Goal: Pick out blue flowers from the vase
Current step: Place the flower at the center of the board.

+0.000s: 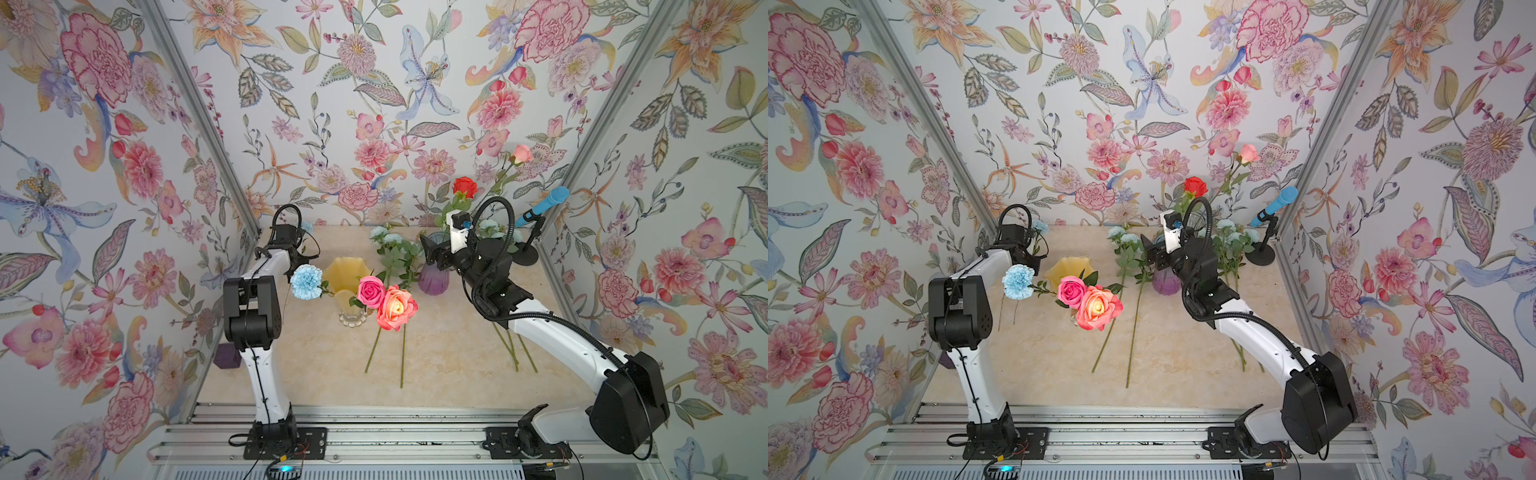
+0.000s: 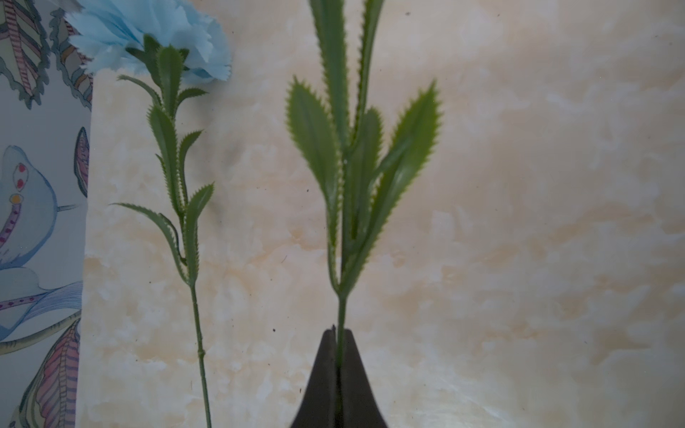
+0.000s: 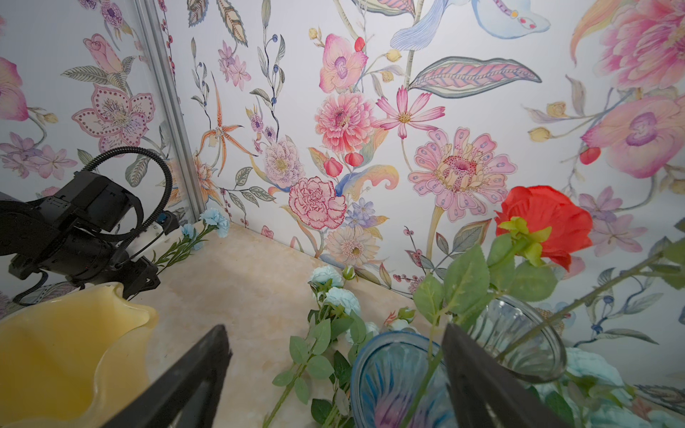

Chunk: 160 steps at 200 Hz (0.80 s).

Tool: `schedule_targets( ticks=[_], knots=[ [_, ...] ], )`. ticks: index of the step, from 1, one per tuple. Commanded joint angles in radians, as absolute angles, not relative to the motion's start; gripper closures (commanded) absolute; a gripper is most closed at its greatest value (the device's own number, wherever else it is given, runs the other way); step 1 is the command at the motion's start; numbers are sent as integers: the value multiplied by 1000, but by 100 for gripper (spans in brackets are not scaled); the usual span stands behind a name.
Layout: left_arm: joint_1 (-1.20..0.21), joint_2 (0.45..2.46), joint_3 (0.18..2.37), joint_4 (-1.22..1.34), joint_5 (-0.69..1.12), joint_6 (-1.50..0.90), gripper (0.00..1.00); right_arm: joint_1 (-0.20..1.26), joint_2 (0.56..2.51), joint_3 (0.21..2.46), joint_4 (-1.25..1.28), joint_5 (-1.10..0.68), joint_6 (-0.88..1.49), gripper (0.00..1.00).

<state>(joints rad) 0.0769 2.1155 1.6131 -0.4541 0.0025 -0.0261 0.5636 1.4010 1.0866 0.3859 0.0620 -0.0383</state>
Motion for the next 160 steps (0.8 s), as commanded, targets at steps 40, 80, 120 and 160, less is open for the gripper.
schedule_targets(
  ticks=[40, 80, 120, 160],
  knots=[
    [101, 2164, 1673, -494, -31, -69, 100, 568, 1403, 1114, 392, 79, -58, 9],
    [103, 2197, 1689, -507, -56, -80, 98, 568, 1408, 1117, 388, 79, -59, 9],
    [103, 2216, 1686, -512, -48, -89, 85, 567, 1409, 1118, 387, 81, -61, 9],
    [94, 2110, 1613, -405, -60, -129, 59, 566, 1400, 1158, 314, 59, -65, 10]
  ],
)
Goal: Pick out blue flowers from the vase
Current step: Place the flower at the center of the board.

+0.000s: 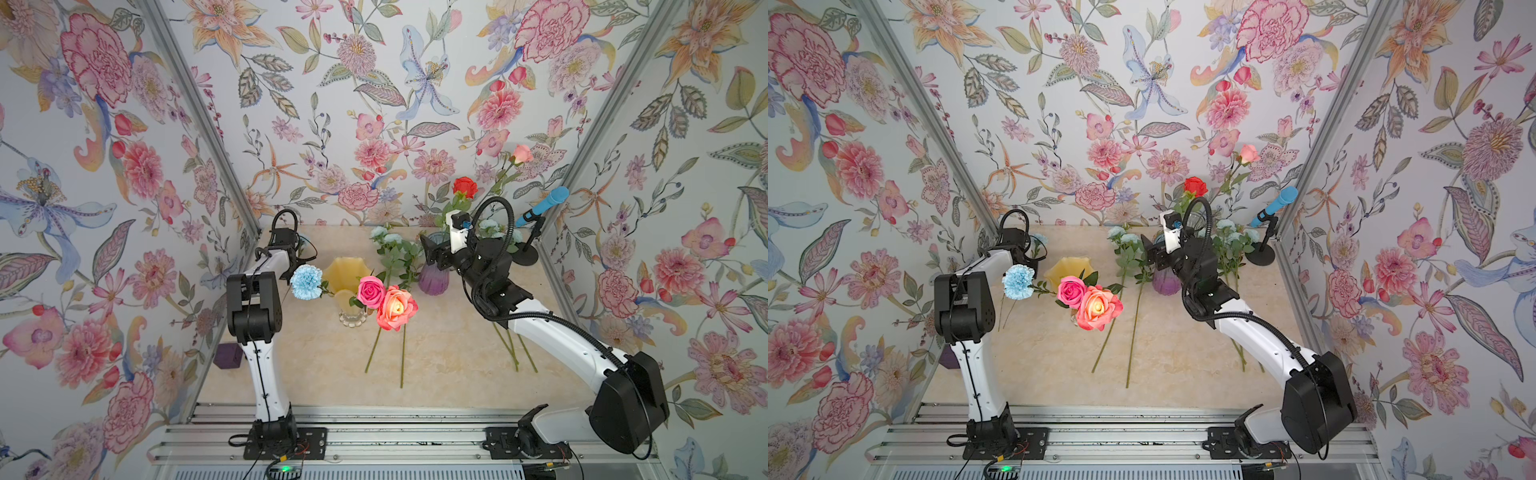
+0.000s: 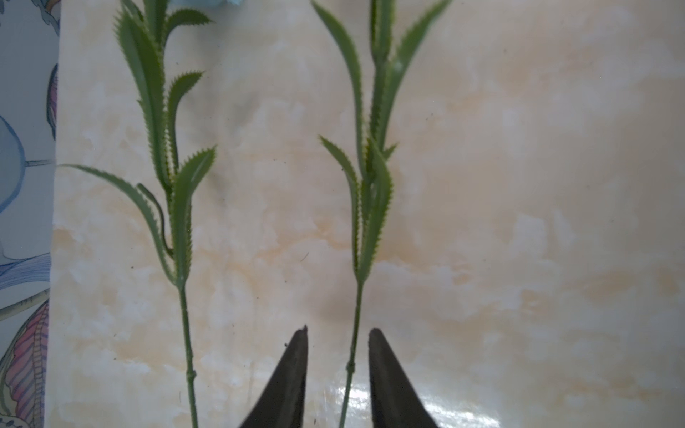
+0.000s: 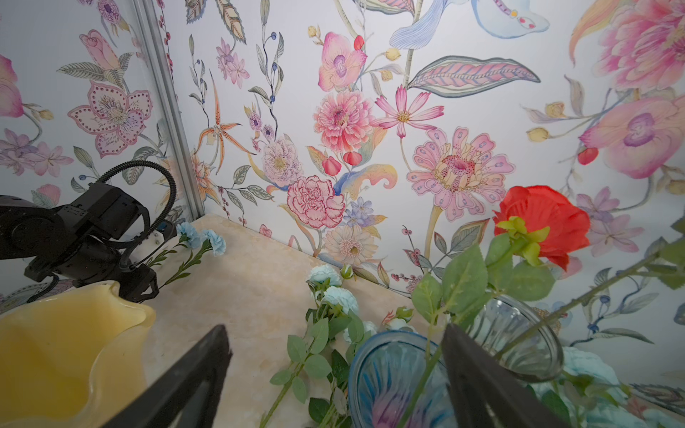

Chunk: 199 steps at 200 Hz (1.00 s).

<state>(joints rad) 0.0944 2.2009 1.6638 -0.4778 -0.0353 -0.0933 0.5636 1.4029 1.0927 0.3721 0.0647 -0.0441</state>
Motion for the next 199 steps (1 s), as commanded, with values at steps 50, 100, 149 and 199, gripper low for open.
schedule_targets(
  ticks=[50, 100, 149, 199],
  knots=[
    [51, 1585, 1130, 213, 11, -418, 44, 547, 1259, 1241, 137, -87, -31, 13],
    [-17, 1134, 497, 796, -24, -679, 42, 537, 1227, 1341, -6, -206, 12, 21],
    [-14, 945, 311, 841, -32, -710, 42, 681, 1149, 1290, -138, -166, 3, 31],
    [26, 923, 290, 848, -1, -723, 43, 986, 1017, 1028, -100, 29, 20, 42]
  ],
)
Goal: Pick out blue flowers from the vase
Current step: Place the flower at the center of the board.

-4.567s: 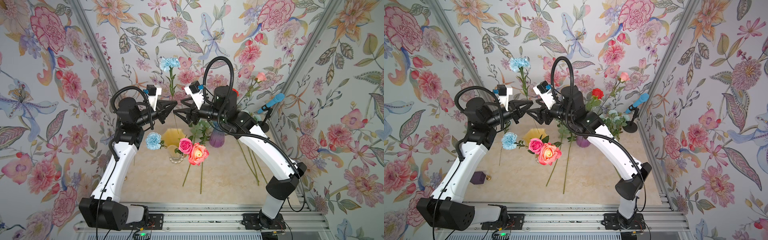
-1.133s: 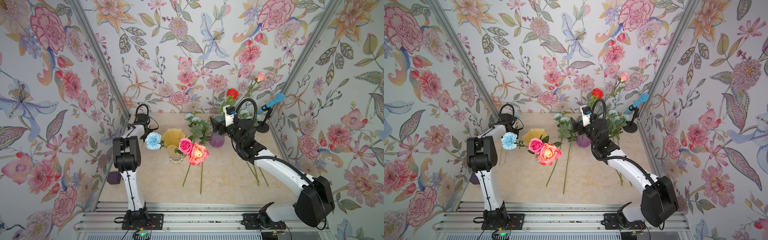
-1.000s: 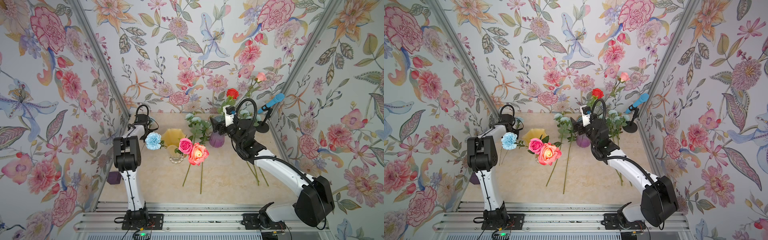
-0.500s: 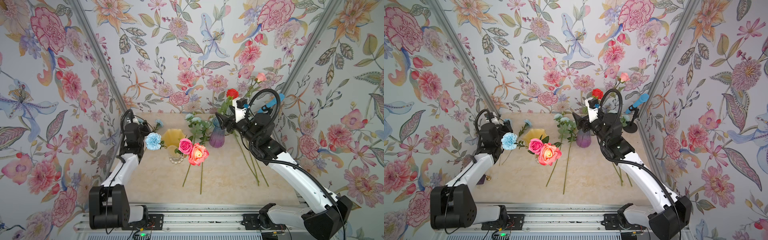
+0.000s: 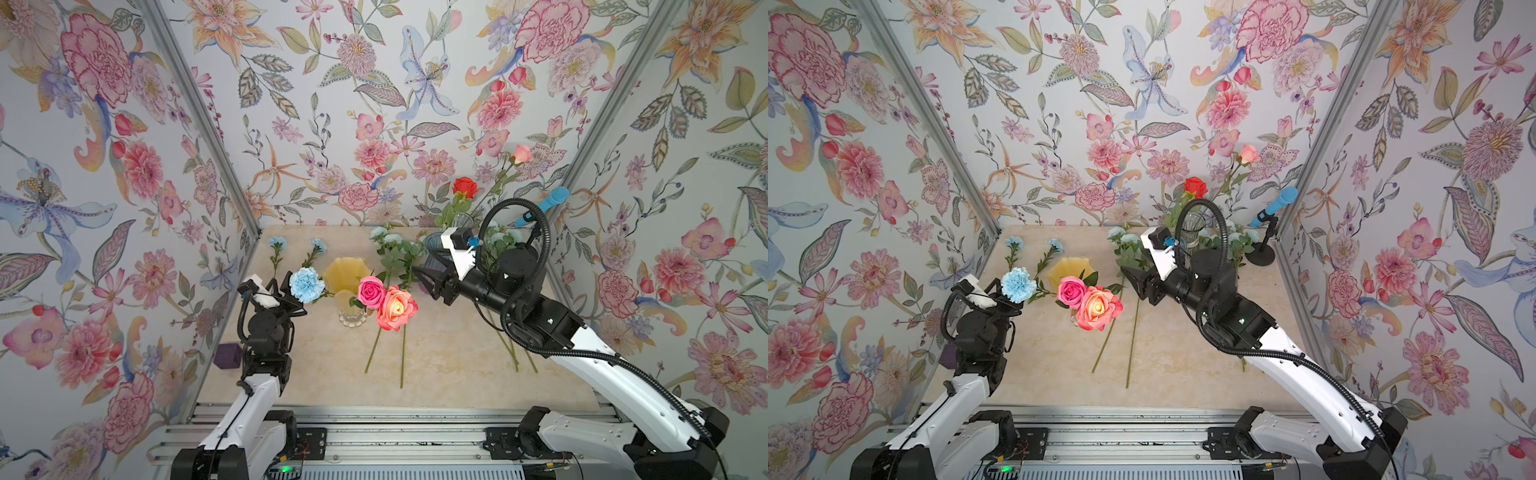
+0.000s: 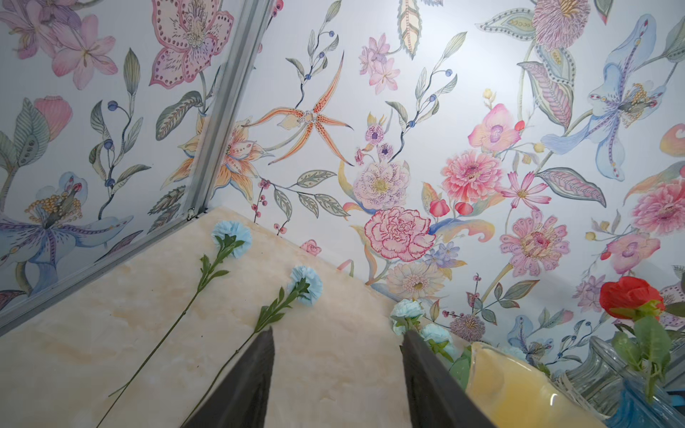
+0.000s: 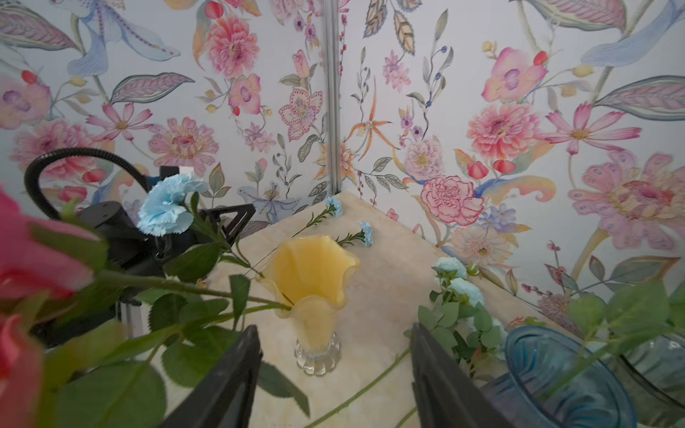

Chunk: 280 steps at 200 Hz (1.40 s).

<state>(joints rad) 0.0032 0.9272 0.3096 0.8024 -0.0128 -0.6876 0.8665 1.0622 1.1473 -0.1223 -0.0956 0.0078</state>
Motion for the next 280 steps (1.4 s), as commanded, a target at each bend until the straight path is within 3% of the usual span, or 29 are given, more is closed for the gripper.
schedule_targets(
  ticks=[1, 39, 85, 127, 168, 242, 280],
  knots=[
    [26, 923, 290, 848, 0, -723, 43, 996, 1015, 1021, -94, 39, 20, 42],
    [28, 951, 297, 887, 57, -732, 43, 1329, 1051, 850, 165, 365, -44, 51],
    [27, 1012, 321, 922, 136, -739, 42, 1391, 1213, 839, 409, 408, -45, 53],
    [26, 1071, 351, 926, 189, -720, 42, 1350, 1398, 950, 515, 361, -48, 53],
    [27, 1154, 385, 966, 283, -723, 42, 1199, 1518, 1088, 468, 196, 45, 53],
    [20, 1223, 421, 1034, 407, -730, 41, 942, 1652, 1371, 176, -39, 171, 49],
    [12, 1224, 426, 1030, 410, -721, 41, 903, 1714, 1493, 6, -77, 134, 48]
  ],
)
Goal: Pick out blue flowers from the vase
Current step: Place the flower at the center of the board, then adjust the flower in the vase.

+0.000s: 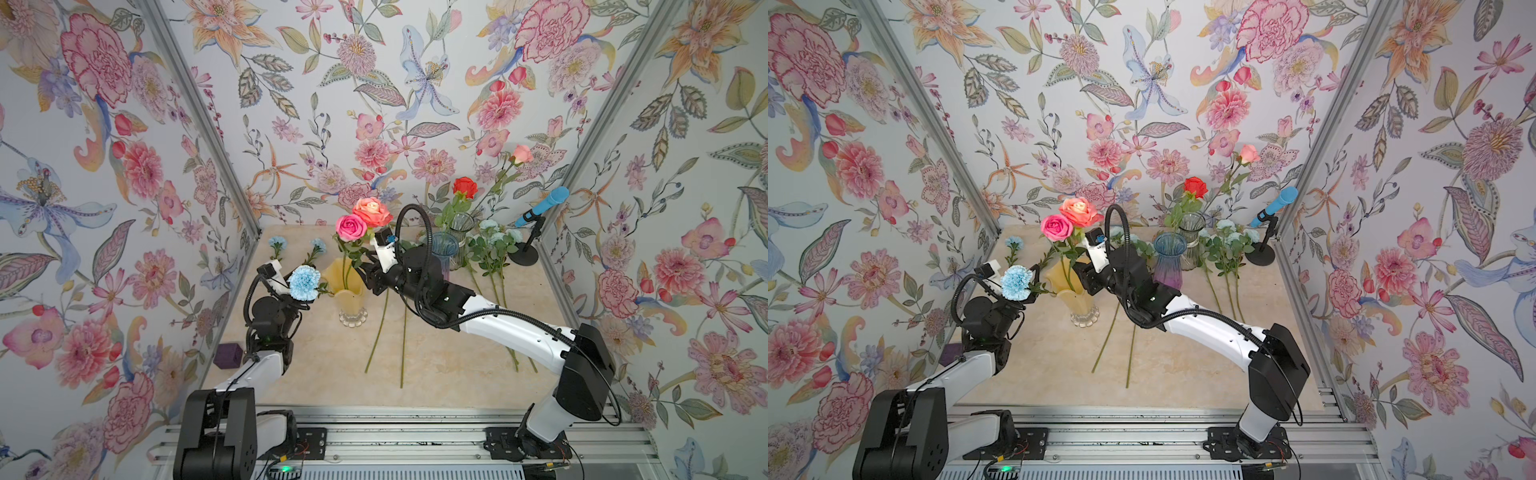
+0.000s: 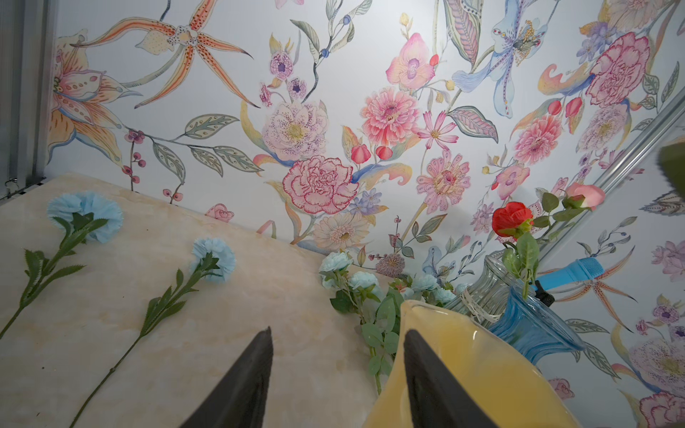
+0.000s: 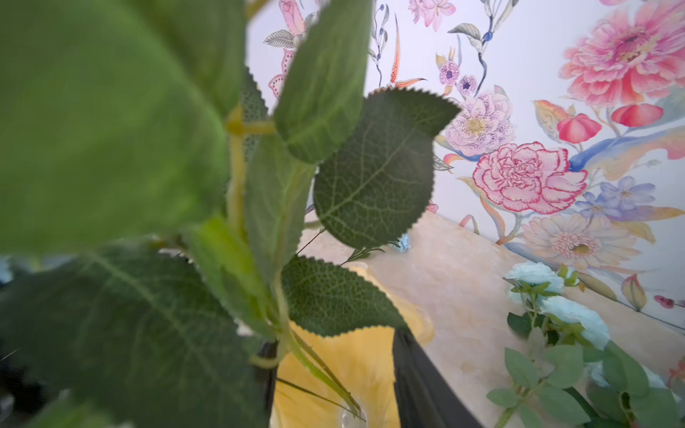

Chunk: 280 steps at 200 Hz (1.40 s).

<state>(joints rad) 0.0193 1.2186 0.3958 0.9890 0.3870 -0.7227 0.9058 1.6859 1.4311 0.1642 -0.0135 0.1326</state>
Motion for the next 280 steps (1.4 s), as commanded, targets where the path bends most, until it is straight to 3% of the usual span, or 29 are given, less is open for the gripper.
schedule_targets(
  ticks=[1, 48, 103, 143, 181, 222, 280],
  knots=[
    [12, 1224, 426, 1030, 411, -719, 41, 902, 1713, 1494, 3, -77, 134, 48],
    [12, 1225, 430, 1020, 404, -712, 41, 823, 1675, 1431, -28, -146, 192, 45],
    [11, 1232, 432, 1016, 402, -708, 41, 855, 1741, 1552, -151, -243, 149, 37],
    [9, 1232, 435, 1008, 400, -704, 41, 833, 1792, 1635, -188, -211, 175, 34],
    [8, 1228, 436, 1000, 397, -699, 41, 834, 1749, 1621, -236, -220, 157, 36],
    [8, 1218, 428, 1003, 390, -700, 41, 932, 1617, 1463, -237, -153, -3, 43],
    [9, 1203, 411, 1026, 373, -710, 41, 992, 1615, 1429, -155, -136, -91, 58]
  ],
)
